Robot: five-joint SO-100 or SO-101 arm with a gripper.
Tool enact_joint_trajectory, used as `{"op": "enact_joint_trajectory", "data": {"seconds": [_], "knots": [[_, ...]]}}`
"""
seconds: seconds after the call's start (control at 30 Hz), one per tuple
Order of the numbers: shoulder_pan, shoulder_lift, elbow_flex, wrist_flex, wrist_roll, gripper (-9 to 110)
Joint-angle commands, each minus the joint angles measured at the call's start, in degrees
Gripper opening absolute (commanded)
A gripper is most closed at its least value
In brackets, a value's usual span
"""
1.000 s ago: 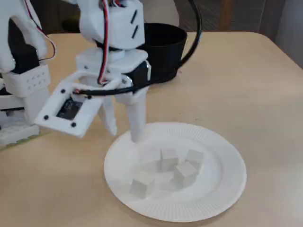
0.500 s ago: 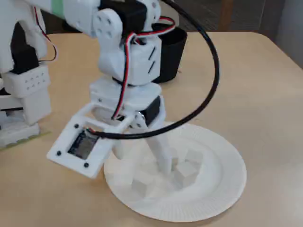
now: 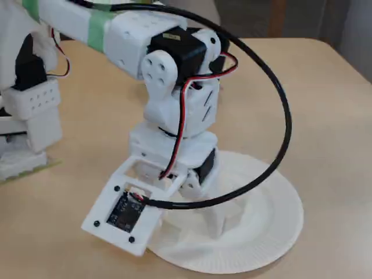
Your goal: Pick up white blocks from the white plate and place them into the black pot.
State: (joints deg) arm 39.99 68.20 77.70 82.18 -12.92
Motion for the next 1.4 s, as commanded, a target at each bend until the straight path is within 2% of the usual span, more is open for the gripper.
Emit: {"op": "enact_joint_trajectory", "data": {"seconds": [0.0,0.1,0.23,0.47,0.63,0.87,1.13,1.23,1.37], "knots": [[-0.1,-1.6,-4.5,0.1,0.4,30],[0.0,-5.0,-8.0,1.1,0.7,22],[0.2,-8.1,-11.6,1.5,2.2,-2],[-2.0,-6.2,-14.8,2.6,2.9,-2],[-8.8,8.9,-14.8,-1.3,6.3,-2],[-30.3,36.0,-12.1,-6.6,14.6,-2],[-65.2,50.4,11.0,-23.2,14.9,-2],[-72.2,54.4,22.1,-29.8,14.9,-2],[-76.0,55.2,32.2,-38.0,13.4,-2]]}}
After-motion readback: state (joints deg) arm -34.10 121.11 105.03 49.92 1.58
